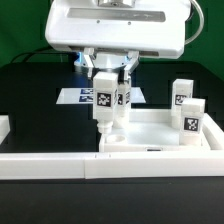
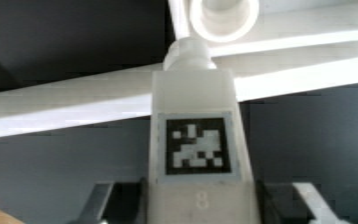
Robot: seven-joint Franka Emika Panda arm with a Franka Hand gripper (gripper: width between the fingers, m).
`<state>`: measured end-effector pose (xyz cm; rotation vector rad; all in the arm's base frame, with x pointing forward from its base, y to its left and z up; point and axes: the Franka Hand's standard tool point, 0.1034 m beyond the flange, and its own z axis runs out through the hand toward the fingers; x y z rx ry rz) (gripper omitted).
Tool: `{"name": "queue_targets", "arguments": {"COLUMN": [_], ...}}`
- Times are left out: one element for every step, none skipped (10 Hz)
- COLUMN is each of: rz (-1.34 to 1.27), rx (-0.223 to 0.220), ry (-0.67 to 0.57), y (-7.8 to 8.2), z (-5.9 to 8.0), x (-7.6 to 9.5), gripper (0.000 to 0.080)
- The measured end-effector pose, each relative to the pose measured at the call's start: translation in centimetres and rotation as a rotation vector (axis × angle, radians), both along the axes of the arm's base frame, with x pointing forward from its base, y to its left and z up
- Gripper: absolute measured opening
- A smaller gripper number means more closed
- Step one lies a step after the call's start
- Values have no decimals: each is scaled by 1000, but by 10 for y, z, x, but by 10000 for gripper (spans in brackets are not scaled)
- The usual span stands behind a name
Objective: Assemble square table
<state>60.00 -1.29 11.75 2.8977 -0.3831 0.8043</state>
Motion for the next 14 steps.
{"name": "queue_targets", "arguments": {"rz": [7,15,18,19,21,24,25,26,27,28,31,30,31,31], "rx": [1,2,2,2,1,0,-2,-5,-7,-11,-17,-18,-18,-18], "ry": [2,8,12,15,18,22,22,24,29,30,34,35,35,36], "y": [4,10,11,12,13,14,14,14,14,13,11,11,11,11], "z": [-2,-5,-7,-8,-10,-13,-14,-16,-19,-21,-24,-24,-24,-24], "x": [-1,-2,-4,-5,-6,-6,-6,-6,-7,-8,-9,-9,-9,-9], "gripper": [291,291,291,291,291,291,291,291,291,291,291,291,291,291]}}
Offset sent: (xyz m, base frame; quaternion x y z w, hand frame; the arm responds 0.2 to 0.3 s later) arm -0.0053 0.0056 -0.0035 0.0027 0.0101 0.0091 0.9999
